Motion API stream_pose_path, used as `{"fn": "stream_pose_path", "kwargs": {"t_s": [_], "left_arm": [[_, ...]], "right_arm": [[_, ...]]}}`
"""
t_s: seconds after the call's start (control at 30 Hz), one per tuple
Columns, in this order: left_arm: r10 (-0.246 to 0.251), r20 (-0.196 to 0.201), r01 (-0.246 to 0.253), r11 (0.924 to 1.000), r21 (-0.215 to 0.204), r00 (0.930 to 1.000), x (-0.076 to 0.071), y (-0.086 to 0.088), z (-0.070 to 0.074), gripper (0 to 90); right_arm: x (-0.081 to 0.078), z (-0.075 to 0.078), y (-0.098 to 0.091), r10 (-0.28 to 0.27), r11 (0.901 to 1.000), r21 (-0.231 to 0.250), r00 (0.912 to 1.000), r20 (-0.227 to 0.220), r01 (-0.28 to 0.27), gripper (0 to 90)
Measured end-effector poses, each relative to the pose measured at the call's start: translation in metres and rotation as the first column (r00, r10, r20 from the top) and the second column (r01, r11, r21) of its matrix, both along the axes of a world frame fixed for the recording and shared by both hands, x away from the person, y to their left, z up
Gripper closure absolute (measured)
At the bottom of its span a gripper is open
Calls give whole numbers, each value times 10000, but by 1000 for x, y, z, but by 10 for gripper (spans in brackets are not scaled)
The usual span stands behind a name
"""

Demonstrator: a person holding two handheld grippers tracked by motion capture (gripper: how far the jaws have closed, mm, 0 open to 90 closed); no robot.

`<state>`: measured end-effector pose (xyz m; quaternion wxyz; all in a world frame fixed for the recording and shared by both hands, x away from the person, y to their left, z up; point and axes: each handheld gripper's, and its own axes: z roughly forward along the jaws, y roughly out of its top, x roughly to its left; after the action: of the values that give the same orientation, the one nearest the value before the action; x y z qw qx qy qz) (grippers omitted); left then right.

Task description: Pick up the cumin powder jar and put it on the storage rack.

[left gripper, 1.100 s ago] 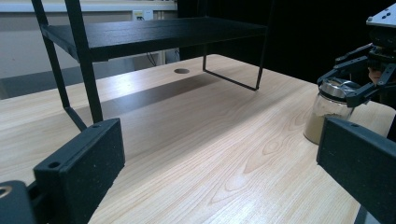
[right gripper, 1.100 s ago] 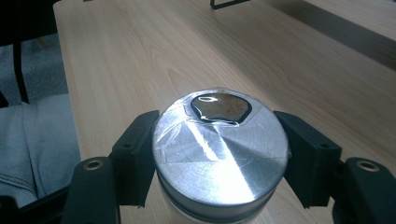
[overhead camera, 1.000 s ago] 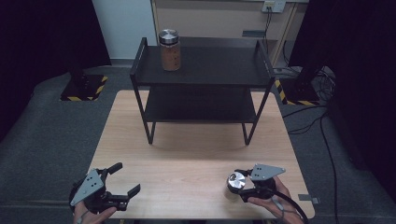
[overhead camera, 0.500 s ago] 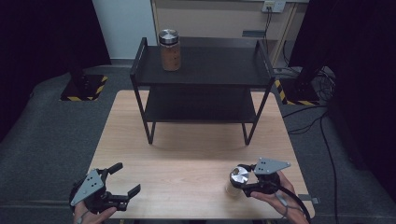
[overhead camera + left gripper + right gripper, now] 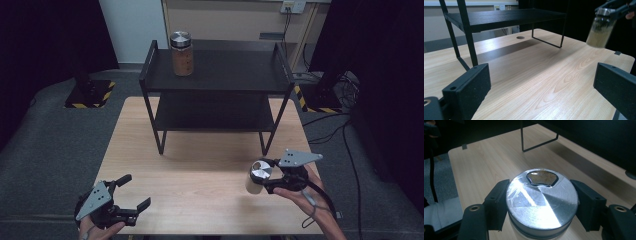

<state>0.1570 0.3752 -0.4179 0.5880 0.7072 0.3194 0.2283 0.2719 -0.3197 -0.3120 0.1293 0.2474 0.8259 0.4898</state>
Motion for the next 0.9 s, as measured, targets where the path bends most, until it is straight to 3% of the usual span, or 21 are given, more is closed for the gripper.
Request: {"fn": "stream_pose_path", "kwargs": {"t_s": [0.13, 0.57, 0.9], "left_arm": [[20, 16, -20, 10000, -23, 10000, 0, 0, 0, 0], [57, 39, -57, 10000, 23, 10000, -1, 0, 0, 0], [50, 49, -51, 10000, 15, 10000, -1, 1, 0, 0]], "right_arm": [[5, 16, 1, -30, 9998, 176, 9999, -101, 31, 355], [18, 77, 11, -192, 9989, 420, 9996, 206, 183, 356], [35, 132, 12, -470, 9974, 561, 9982, 368, 449, 356]]}}
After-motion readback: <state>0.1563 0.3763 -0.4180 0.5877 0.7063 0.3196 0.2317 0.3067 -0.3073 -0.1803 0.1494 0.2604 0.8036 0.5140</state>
